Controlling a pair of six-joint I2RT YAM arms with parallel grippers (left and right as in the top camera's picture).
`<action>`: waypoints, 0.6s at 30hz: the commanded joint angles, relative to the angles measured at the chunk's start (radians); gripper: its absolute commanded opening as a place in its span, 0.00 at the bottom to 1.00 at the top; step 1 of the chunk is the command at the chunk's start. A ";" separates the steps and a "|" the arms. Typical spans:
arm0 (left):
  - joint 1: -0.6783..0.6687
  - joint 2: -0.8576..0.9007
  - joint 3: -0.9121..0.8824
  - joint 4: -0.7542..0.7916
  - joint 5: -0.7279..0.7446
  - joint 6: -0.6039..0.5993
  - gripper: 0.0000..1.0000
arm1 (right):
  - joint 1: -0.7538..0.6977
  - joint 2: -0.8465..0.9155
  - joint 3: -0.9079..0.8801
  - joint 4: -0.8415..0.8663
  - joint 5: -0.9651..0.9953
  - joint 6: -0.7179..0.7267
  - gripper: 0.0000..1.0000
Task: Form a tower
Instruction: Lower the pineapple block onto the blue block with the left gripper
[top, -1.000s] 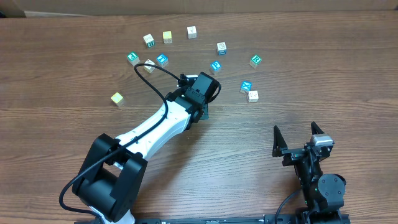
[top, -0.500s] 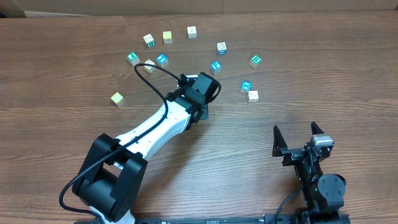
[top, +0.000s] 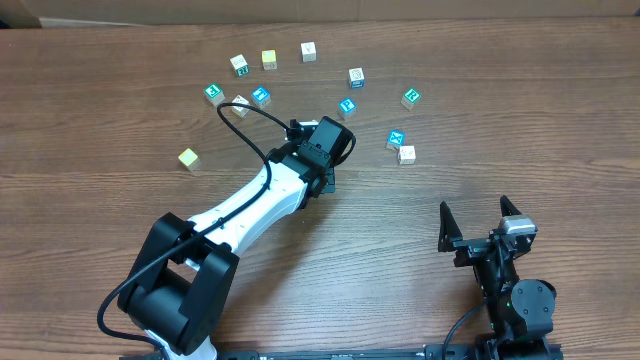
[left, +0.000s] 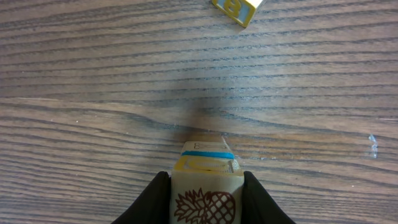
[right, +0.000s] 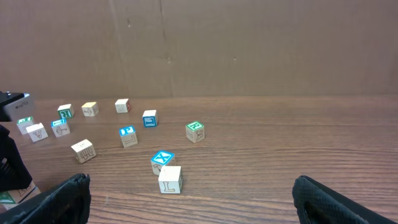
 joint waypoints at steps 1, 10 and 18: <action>-0.004 0.019 -0.010 0.004 -0.018 -0.002 0.26 | 0.005 0.003 -0.010 0.006 0.000 0.003 1.00; -0.004 0.019 -0.010 0.004 -0.018 -0.002 0.39 | 0.005 0.003 -0.010 0.006 0.000 0.003 1.00; -0.004 0.019 -0.010 0.004 -0.018 -0.002 0.47 | 0.005 0.003 -0.010 0.006 0.000 0.003 1.00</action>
